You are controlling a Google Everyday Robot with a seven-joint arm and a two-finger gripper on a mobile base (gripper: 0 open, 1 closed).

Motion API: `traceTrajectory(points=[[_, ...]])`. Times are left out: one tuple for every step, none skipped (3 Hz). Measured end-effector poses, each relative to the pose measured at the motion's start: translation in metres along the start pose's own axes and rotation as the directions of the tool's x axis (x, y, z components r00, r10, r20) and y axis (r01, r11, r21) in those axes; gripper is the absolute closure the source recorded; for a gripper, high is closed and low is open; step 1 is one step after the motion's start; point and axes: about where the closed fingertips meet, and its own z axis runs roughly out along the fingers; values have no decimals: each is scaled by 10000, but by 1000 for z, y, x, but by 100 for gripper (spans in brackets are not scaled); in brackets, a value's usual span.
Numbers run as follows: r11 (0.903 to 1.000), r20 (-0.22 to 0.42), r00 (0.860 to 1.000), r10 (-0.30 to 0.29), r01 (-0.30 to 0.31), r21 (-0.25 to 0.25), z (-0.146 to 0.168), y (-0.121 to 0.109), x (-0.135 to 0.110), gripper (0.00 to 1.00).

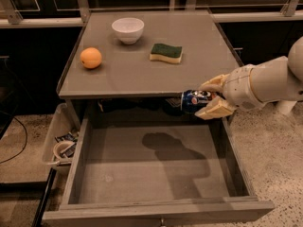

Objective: Pick pepsi can from top drawer and place on counter

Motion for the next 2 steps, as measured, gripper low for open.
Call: traceTrajectory(points=[[9944,105,9991,-416,404,972,-17,-37,-12,100],[9766,197,9960,-869,813,1991,-35,-90,-29,100]])
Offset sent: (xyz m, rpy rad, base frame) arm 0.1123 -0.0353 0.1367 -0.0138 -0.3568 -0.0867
